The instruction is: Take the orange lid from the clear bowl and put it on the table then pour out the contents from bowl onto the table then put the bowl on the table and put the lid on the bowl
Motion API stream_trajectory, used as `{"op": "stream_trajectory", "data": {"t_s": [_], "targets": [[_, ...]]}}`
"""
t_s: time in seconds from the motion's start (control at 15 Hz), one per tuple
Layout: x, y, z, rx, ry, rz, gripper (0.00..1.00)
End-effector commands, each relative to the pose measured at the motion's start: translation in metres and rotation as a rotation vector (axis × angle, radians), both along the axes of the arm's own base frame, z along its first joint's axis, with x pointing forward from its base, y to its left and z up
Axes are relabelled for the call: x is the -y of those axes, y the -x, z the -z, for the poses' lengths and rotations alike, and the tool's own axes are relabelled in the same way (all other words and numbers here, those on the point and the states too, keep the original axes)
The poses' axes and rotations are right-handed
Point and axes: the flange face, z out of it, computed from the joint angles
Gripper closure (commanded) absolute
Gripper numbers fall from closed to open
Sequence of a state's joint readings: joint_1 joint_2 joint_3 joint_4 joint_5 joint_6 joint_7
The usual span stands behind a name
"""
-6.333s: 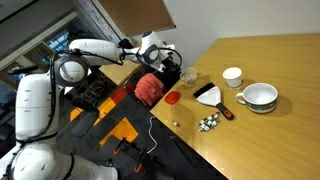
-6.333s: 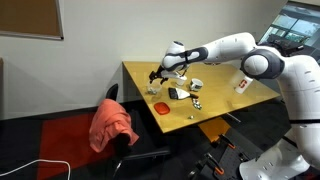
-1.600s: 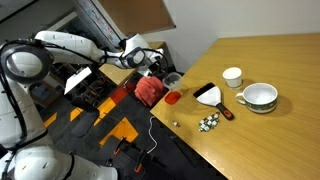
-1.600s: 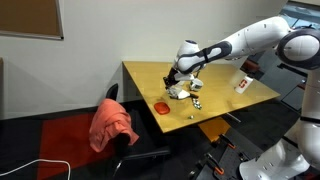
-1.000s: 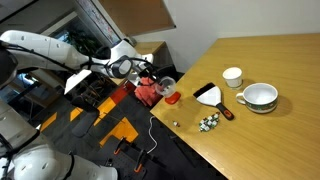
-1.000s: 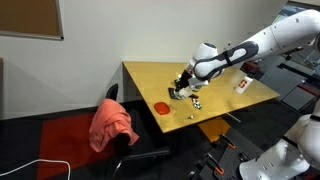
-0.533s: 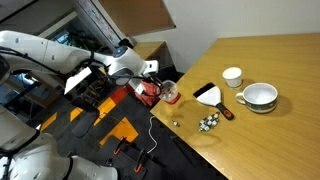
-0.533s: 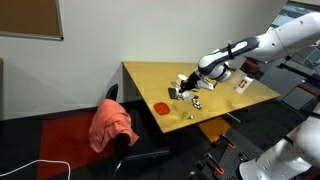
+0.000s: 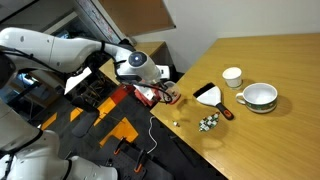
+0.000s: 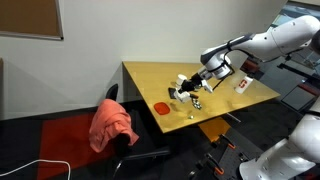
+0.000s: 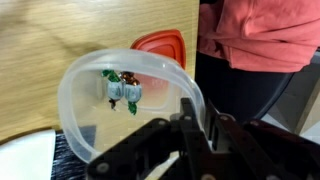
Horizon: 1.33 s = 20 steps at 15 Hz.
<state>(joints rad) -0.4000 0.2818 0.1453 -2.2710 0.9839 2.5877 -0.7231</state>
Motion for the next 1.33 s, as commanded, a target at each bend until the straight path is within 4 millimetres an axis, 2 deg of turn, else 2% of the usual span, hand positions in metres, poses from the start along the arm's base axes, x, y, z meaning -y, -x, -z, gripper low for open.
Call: {"op": "stream_trajectory", "data": {"t_s": [0.0, 0.47, 1.0, 1.27], "targets": [[0.027, -0.005, 0.010, 0.028, -0.134, -0.033, 0.96], [0.070, 0.008, 0.025, 0.008, -0.430, 0.034, 0.96], [0.111, 0.021, 0.036, 0.025, -0.644, 0.070, 0.96], [0.126, 0.018, 0.055, 0.024, -0.778, 0.039, 0.96]]}}
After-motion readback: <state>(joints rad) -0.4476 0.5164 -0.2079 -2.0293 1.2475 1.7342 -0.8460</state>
